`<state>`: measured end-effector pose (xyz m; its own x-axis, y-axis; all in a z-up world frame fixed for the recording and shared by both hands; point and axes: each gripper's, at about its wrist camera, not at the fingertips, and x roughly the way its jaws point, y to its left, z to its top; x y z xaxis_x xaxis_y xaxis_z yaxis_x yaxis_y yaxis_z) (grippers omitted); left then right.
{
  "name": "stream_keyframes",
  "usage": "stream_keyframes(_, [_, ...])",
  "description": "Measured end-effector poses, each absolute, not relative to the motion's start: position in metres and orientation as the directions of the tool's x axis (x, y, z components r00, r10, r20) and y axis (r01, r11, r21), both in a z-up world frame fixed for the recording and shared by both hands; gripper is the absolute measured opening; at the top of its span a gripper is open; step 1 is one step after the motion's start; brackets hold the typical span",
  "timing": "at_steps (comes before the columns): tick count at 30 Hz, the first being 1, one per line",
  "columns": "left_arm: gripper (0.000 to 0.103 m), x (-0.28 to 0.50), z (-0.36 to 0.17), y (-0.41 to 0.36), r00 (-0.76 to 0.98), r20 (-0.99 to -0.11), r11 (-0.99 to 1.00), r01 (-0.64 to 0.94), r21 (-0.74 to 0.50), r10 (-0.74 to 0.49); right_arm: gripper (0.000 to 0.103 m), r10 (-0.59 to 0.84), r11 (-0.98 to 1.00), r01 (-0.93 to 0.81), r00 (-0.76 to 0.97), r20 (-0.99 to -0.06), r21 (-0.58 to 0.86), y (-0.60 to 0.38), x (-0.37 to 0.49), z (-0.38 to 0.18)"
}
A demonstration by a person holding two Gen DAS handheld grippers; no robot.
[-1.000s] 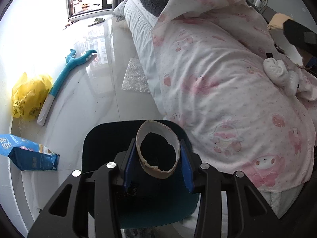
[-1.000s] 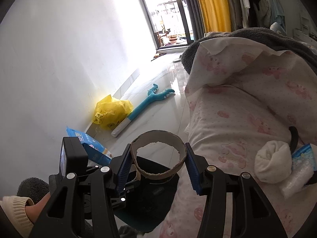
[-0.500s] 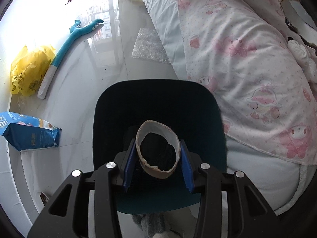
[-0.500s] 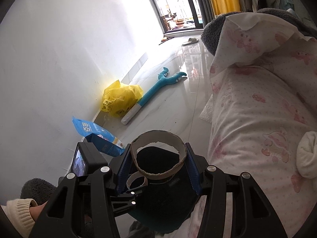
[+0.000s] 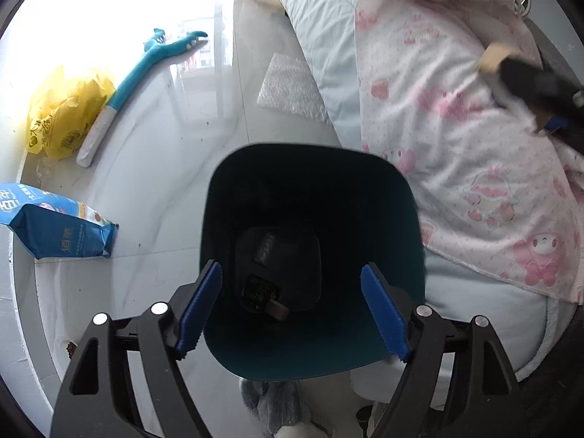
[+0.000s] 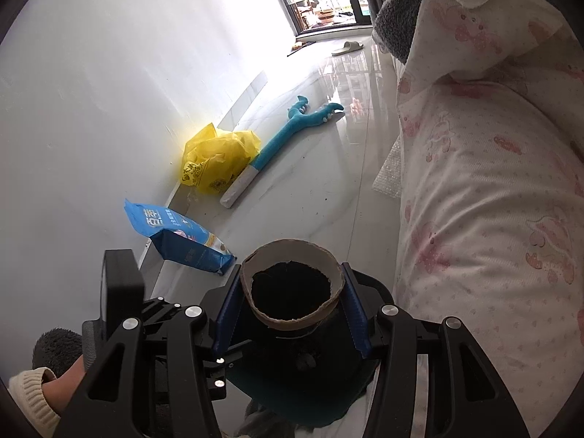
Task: Collect trash
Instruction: 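Carry both cardboard tubes over the teal bin and release them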
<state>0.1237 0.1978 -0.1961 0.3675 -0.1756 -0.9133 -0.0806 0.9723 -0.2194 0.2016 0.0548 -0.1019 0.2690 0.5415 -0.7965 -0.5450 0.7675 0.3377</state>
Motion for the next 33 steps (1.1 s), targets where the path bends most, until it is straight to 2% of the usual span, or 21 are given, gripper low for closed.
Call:
stream_keyframes(9, [0.084,0.109,-0.156,0.212,0.512,-0.846,0.975,-0.073,-0.211,-0.145,0.052,0.501,0.802,-0.478,0.211,-0.839,0.359,0.056,0.209,-0.135])
stream_keyframes(18, [0.084,0.102,-0.113,0.212,0.630,-0.767,0.981,-0.040,-0.188,-0.121,0.052,0.454,0.808,-0.491,0.167,-0.875,0.326,0.063,0.200,-0.157])
stream_keyframes(23, [0.087,0.095,-0.092,0.204,0.703,-0.706,0.991,-0.012,-0.130,-0.084,0.052,0.434,0.807,-0.500,0.140,-0.890,0.315,0.067,0.196,-0.168])
stream_keyframes(33, [0.088,0.092,-0.065,0.199,0.794,-0.602,0.990,-0.005,-0.140,-0.081,0.053,0.350,0.806,-0.535,0.085,-0.933,0.253,0.078,0.190,-0.198])
